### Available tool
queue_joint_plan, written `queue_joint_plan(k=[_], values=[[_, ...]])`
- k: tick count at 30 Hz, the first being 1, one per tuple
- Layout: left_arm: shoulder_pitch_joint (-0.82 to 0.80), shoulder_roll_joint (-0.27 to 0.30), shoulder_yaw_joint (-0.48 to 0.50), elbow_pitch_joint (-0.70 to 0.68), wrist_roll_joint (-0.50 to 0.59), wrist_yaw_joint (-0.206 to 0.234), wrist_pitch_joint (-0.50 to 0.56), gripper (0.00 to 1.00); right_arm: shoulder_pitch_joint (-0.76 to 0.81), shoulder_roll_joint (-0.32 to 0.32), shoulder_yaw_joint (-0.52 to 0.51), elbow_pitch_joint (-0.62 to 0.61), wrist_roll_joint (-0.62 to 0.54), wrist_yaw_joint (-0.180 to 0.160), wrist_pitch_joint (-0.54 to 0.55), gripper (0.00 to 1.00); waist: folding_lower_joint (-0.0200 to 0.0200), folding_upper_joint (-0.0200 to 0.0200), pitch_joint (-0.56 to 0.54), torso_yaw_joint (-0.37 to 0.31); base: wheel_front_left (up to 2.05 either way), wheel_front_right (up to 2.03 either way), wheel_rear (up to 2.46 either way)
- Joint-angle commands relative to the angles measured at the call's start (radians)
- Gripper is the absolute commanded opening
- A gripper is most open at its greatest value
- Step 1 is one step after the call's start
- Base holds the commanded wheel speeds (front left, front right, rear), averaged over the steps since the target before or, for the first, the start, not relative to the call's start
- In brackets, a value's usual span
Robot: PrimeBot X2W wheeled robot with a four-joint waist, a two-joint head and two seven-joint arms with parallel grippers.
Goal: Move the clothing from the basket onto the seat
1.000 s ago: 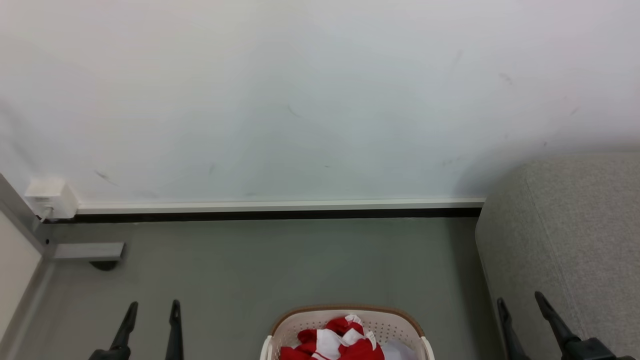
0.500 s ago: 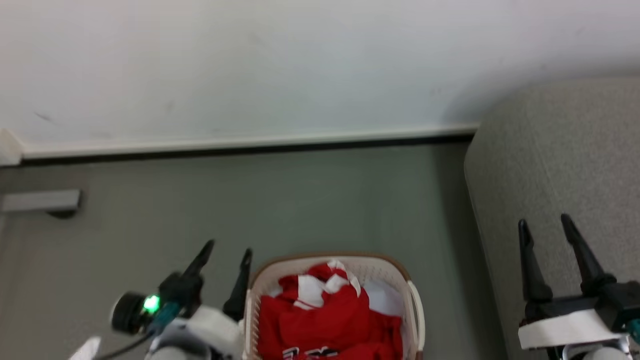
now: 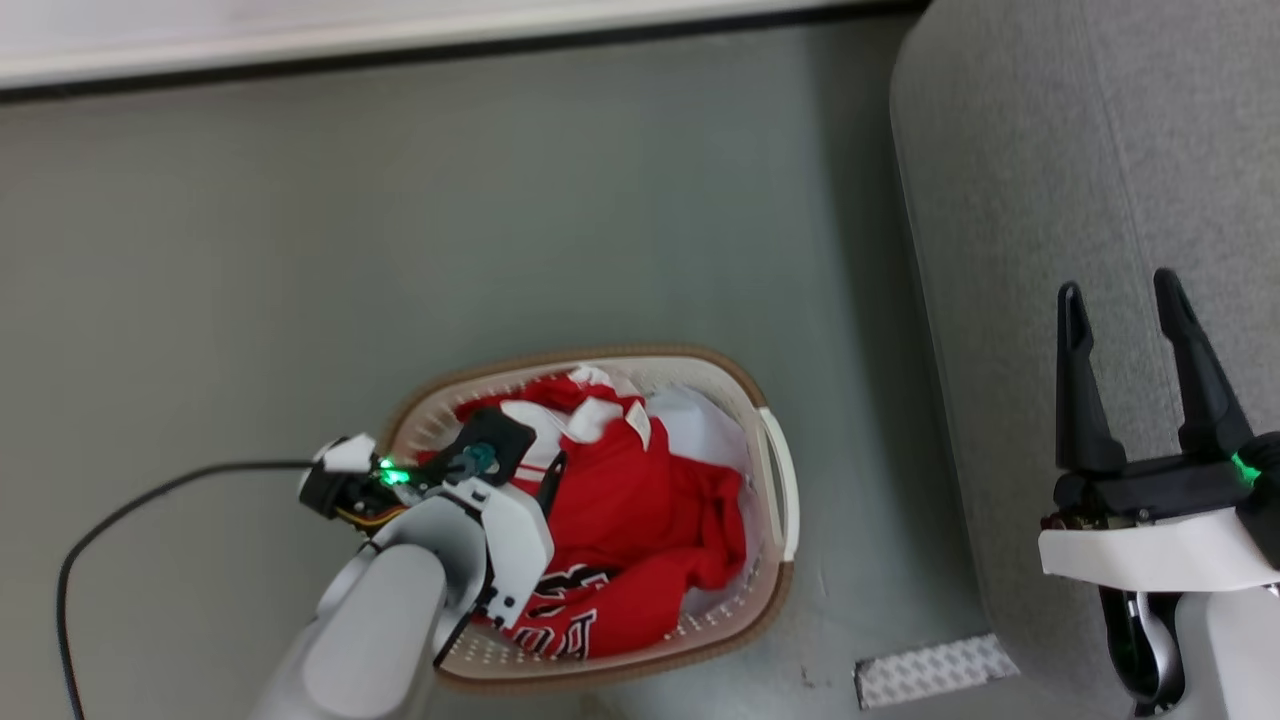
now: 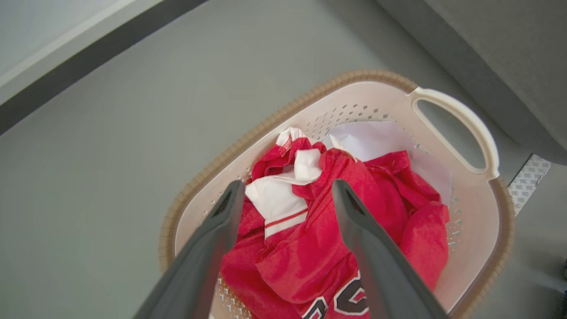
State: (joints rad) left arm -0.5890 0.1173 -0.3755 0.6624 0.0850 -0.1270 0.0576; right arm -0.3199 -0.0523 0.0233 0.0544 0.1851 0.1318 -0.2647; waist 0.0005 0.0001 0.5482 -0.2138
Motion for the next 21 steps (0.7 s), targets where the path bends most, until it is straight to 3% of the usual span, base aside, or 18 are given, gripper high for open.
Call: queue_joint_plan(k=[1,12,21], values=[[-0.022,0.01,-0.004,0.016,0.011,-0.001,0.011,1.0,-0.02,0.002,0.001,-0.011,0.009,-0.002,0.0,1.0,-0.0005,-0.0001,0.088,-0.051,0.0,0.0,0.0],[-0.179,-0.017,-0.055,0.194,-0.019,-0.002,0.086,1.0,-0.078,0.002,0.021,-0.066,0.035,-0.002,0.0,1.0,-0.0005,-0.0001,0.231,-0.072,0.0,0.0,0.0],[-0.253,0.002,-0.07,0.3,-0.026,0.001,0.085,1.0,-0.105,0.002,0.031,-0.098,0.053,-0.002,0.0,1.0,-0.0005,-0.0001,0.312,-0.093,0.0,0.0,0.0]])
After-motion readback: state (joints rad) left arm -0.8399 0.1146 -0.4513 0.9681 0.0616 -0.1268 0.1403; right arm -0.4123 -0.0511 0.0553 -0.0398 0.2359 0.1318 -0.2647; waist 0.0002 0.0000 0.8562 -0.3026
